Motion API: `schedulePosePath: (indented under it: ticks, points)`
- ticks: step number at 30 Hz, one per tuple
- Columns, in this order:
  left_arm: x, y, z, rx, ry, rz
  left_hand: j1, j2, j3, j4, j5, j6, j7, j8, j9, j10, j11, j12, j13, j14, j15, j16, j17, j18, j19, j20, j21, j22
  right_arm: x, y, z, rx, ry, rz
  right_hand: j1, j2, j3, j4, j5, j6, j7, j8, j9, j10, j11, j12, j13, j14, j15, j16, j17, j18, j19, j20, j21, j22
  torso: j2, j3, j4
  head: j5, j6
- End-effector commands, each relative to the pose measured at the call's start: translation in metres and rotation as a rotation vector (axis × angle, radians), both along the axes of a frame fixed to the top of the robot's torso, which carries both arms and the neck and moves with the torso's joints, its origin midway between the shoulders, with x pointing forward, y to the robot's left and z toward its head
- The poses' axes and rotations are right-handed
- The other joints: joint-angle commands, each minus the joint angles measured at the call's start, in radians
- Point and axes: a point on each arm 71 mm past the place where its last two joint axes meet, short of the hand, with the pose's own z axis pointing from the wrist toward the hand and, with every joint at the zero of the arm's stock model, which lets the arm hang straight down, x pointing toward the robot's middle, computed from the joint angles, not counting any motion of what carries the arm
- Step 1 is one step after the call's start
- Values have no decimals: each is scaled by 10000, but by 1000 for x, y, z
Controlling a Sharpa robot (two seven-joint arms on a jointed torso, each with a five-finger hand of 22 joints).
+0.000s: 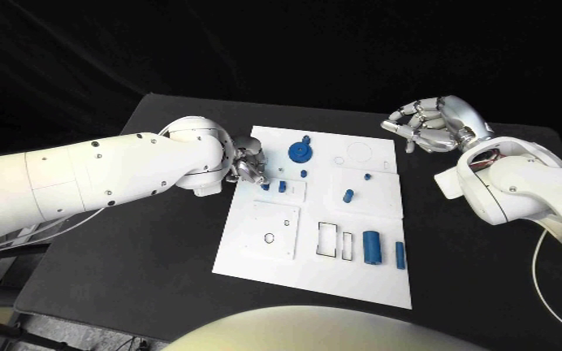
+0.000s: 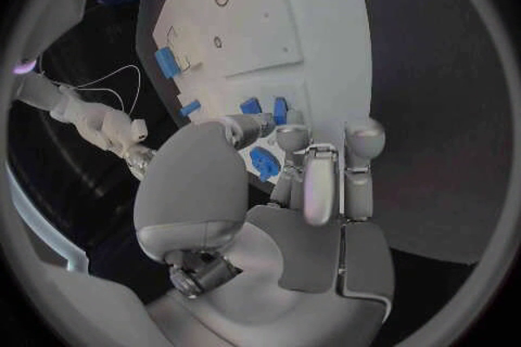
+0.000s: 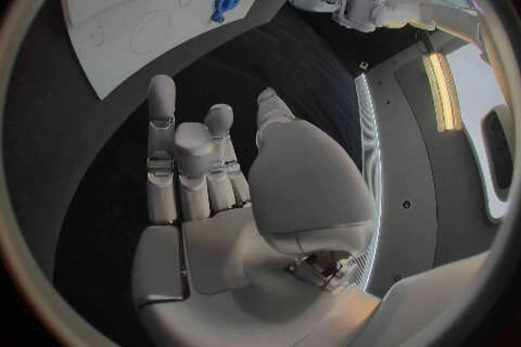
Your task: Assemble the parts on the task board
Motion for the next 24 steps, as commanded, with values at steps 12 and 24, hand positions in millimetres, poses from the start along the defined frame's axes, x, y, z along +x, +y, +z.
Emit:
schedulePosePath:
  ticks: [12, 24]
  points:
    - [-2, -4, -2, 158, 214, -331, -77, 71, 1540, -1477, 87, 236, -167, 82, 1185, 82, -35, 39, 40, 475, -102, 26, 160, -85, 61, -38, 77, 19, -1, 2, 0, -93, -74, 235, -17, 98, -44, 6, -24, -76, -15, 32, 15, -52, -21, -47, -12, -57, -31, -33, -3, 201, 5, 61, -44, -16, -1, -2, -2, -13, 23]
    - [-2, -7, -3, 99, 269, -349, -334, 17, 1580, -1451, 63, 303, -212, 175, 1280, 215, -65, 144, 224, 478, -118, 27, 166, -100, 94, -48, 109, 88, -1, 2, 0, -89, -73, 237, -17, 98, -44, 6, -24, -76, -15, 32, 15, -52, -21, -47, -12, -57, -31, -33, -3, 201, 5, 61, -44, -16, 10, 11, -10, -34, 9]
